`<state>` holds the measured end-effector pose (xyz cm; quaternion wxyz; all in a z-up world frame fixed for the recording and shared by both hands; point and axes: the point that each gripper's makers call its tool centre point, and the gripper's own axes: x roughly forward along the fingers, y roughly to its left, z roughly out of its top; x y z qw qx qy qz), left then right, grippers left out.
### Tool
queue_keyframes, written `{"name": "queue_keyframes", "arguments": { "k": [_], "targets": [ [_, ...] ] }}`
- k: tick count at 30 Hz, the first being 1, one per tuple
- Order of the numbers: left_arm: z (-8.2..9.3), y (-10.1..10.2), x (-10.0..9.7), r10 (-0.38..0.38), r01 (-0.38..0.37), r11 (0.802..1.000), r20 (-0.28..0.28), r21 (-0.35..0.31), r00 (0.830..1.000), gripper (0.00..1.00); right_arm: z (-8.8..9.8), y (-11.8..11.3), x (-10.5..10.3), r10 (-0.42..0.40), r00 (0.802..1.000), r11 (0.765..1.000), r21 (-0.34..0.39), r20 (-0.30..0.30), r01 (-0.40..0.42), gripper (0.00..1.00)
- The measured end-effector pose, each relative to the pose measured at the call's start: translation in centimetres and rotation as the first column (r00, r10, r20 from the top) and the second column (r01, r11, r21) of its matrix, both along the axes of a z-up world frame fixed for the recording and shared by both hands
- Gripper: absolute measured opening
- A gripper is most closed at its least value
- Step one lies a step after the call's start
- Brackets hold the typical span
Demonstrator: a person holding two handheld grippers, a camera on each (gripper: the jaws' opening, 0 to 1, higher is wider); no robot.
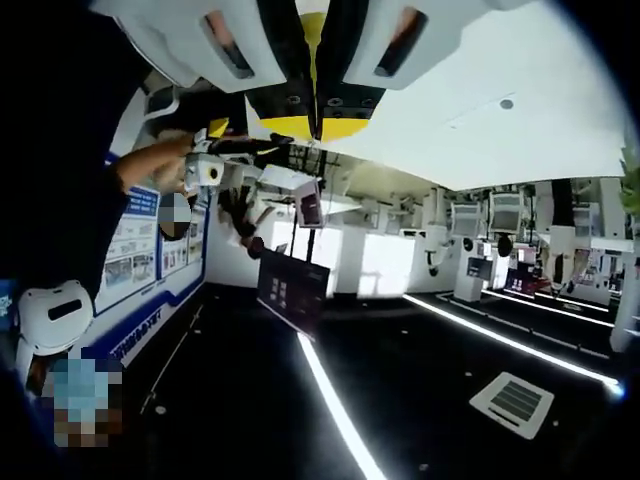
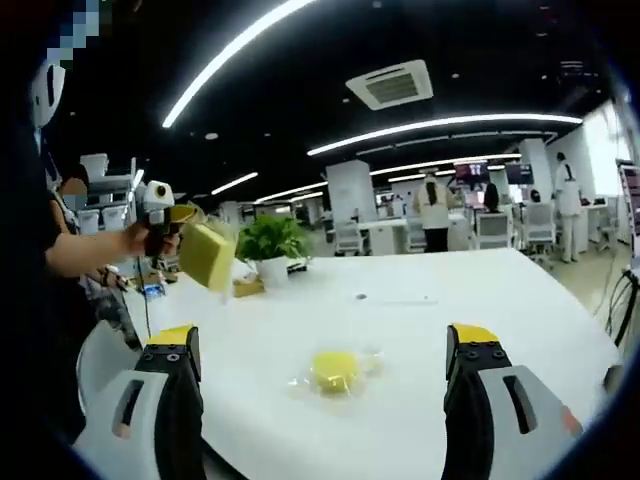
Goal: Compare the silicone blocks by pressing each to a similar depth, holding the contact briefly, and releasing to observe deformation and rebound differences across the visible hardness samples.
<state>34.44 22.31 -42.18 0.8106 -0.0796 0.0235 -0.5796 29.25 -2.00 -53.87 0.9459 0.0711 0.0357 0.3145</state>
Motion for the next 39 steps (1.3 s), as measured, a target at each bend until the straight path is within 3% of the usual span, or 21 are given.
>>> {"name": "queue_keyframes", "arguments": {
  "k": [2, 4, 6, 7, 10, 13, 15, 17, 19, 24, 29, 33, 34, 35, 36, 39],
  "targets": [
    [-0.3, 0.1, 0.2, 0.002, -0.002, 1.0, -0.009, 0.0, 1.0, 0.0, -0.9, -0.3, -0.5, -0.006, 1.0, 1.0, -0.016, -0.026, 0.006, 0.96],
    [-0.6, 0.1, 0.4, 0.01, -0.01, 1.0, -0.015, 0.003, 1.0, 0.0, -3.1, -1.2, -1.2, -0.023, 0.993, 0.998, -0.056, -0.116, 0.017, 0.96],
    [-0.9, 0.1, 0.4, 0.01, -0.01, 1.0, -0.021, 0.003, 1.0, 0.0, -3.7, -1.6, -1.5, -0.027, 0.992, 0.998, -0.064, -0.125, 0.02, 0.96],
    [-1.0, 0.0, 0.4, 0.011, -0.011, 1.0, -0.023, 0.003, 1.0, 0.0, -4.5, -2.0, -1.8, -0.035, 0.987, 0.996, -0.089, -0.158, 0.021, 0.96],
    [-1.6, -0.2, 0.3, 0.006, -0.006, 1.0, -0.034, 0.009, 0.999, 0.0, -5.3, -2.8, -2.2, -0.047, 0.984, 0.99, -0.142, -0.172, 0.022, 0.96],
    [-2.2, -0.4, 0.2, -0.001, 0.001, 1.0, -0.053, 0.008, 0.999, 0.0, -6.4, -3.2, -2.8, -0.026, 0.978, 0.965, -0.259, -0.207, -0.029, 0.96],
    [-2.7, -0.5, 0.2, -0.001, 0.001, 1.0, -0.062, 0.009, 0.998, 0.0, -6.1, -2.9, -3.0, 0.003, 0.982, 0.948, -0.313, -0.19, -0.063, 0.96],
    [-3.3, -0.6, 0.3, -0.001, 0.002, 1.0, -0.077, 0.01, 0.997, 0.0, -5.2, -2.6, -2.9, 0.031, 0.989, 0.94, -0.332, -0.146, -0.079, 0.94],
    [-4.0, -0.7, 0.4, 0.007, -0.006, 1.0, -0.089, 0.012, 0.996, 0.0, -4.6, -2.5, -3.0, 0.036, 0.988, 0.941, -0.327, -0.15, -0.084, 0.93],
    [-5.5, -0.7, 0.7, 0.022, -0.021, 1.0, -0.133, 0.007, 0.991, 0.0, -6.7, -3.2, -3.6, 0.049, 0.978, 0.895, -0.425, -0.203, -0.133, 0.93],
    [-6.6, -0.7, 1.1, 0.033, -0.032, 0.999, -0.166, 0.006, 0.986, 0.0, -7.2, -3.7, -3.7, 0.027, 0.973, 0.903, -0.412, -0.227, -0.121, 0.91],
    [-8.5, -0.4, 1.8, 0.06, -0.056, 0.998, -0.21, 0.023, 0.976, 0.0, -7.3, -3.6, -3.8, 0.028, 0.97, 0.909, -0.397, -0.241, -0.124, 0.9],
    [-9.3, -0.2, 2.0, 0.072, -0.066, 0.997, -0.229, 0.035, 0.971, 0.0, -7.2, -3.5, -3.8, 0.029, 0.97, 0.91, -0.394, -0.24, -0.125, 0.9],
    [-10.5, -0.1, 2.0, 0.074, -0.067, 0.997, -0.295, 0.034, 0.953, 0.0, -7.2, -3.5, -3.7, 0.028, 0.97, 0.91, -0.395, -0.24, -0.124, 0.9],
    [-11.2, 0.0, 2.2, 0.091, -0.081, 0.996, -0.286, 0.045, 0.954, 0.0, -7.2, -3.5, -3.6, 0.027, 0.971, 0.91, -0.397, -0.24, -0.123, 0.9],
    [-13.3, 0.1, 2.5, 0.112, -0.106, 0.994, -0.34, 0.038, 0.934, 0.0, -7.1, -3.3, -3.3, 0.027, 0.97, 0.91, -0.396, -0.24, -0.123, 0.89]
  ]
}}
